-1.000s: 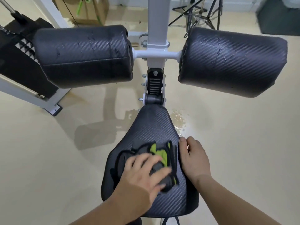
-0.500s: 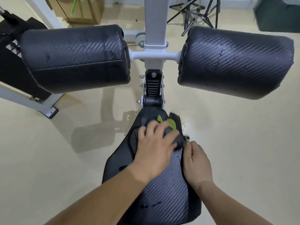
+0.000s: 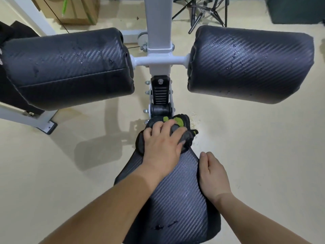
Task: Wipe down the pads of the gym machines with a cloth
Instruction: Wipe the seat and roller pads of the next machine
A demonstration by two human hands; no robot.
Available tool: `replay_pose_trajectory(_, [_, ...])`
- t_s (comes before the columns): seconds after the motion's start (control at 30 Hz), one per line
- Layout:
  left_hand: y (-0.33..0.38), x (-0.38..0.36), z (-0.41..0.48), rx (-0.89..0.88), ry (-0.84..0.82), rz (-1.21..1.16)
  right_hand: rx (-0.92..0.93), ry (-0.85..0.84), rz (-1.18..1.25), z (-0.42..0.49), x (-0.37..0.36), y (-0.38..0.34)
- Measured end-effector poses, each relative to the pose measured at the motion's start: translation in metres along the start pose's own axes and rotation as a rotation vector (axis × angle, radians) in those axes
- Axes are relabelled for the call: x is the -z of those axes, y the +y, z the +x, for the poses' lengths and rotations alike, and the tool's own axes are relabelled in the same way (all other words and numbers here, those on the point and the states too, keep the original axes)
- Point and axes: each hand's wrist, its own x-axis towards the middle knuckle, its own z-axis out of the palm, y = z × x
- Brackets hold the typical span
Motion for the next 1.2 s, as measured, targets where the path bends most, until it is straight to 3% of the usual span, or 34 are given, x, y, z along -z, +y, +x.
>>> replay_pose_trajectory(0.1, [0.021,0.005,-0.043,-0.061,0.012,-0.082,-0.024,0.011,0.059,0.001,-0.001,0.003])
replay_pose_trajectory(0.23, [0.011,0.013,-0.104,-0.315,-0.085,-0.13,-0.02,0.009,0.056,0.001,0.0,0.004])
replay_pose_trajectory(0.33, [-0.025,0.019,-0.081,-0.497,-0.159,0.021,-0.011,-0.028,-0.014,0.001,0.003,0.0])
replay_pose_trajectory(0.47, [0.009,0.013,-0.061,-0.001,-0.033,0.0,0.024,-0.057,-0.059,-0.007,0.012,0.011])
replay_pose_trajectory(0.53, [0.048,0.004,-0.08,0.11,0.02,-0.016,0.054,-0.039,-0.037,-0.016,0.018,0.021])
replay_pose_trajectory(0.67, [0.08,0.01,-0.144,-0.018,0.044,-0.026,0.113,0.045,-0.089,-0.044,0.036,0.031])
replay_pose_trajectory(0.83, [0.035,0.025,-0.216,-0.217,-0.037,-0.017,0.065,0.029,-0.194,-0.063,0.036,0.019])
replay_pose_trajectory(0.93, [-0.022,0.031,-0.211,-0.071,-0.03,0.106,0.041,0.055,-0.218,-0.062,0.029,0.009])
replay_pose_trajectory(1.07, [-0.036,0.032,-0.18,0.468,0.064,0.029,0.061,0.125,-0.303,-0.068,0.011,0.007])
replay_pose_trajectory(1.13, [-0.002,0.023,-0.186,0.462,0.09,0.02,0.066,0.13,-0.309,-0.07,0.007,0.011])
replay_pose_trajectory(1.2, [0.029,0.017,-0.208,0.226,0.073,0.006,0.068,0.091,-0.307,-0.067,0.012,0.009])
